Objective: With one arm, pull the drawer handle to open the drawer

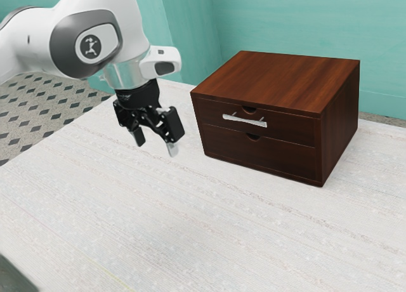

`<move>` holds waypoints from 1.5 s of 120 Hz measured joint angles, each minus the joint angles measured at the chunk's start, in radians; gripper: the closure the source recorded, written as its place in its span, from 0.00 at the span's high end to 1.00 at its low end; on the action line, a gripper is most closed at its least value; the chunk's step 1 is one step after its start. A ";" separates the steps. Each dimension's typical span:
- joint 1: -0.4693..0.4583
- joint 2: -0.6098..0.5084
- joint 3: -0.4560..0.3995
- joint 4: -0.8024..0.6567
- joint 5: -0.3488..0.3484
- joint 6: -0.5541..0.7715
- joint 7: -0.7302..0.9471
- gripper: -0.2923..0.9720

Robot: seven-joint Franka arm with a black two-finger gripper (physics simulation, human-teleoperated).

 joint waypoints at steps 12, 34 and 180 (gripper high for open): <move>0.016 0.000 0.000 0.000 0.000 -0.001 -0.001 0.77; 0.056 -0.001 -0.002 0.120 0.001 -0.036 -0.002 0.77; 0.048 0.202 -0.071 0.189 -0.054 0.300 -1.148 0.77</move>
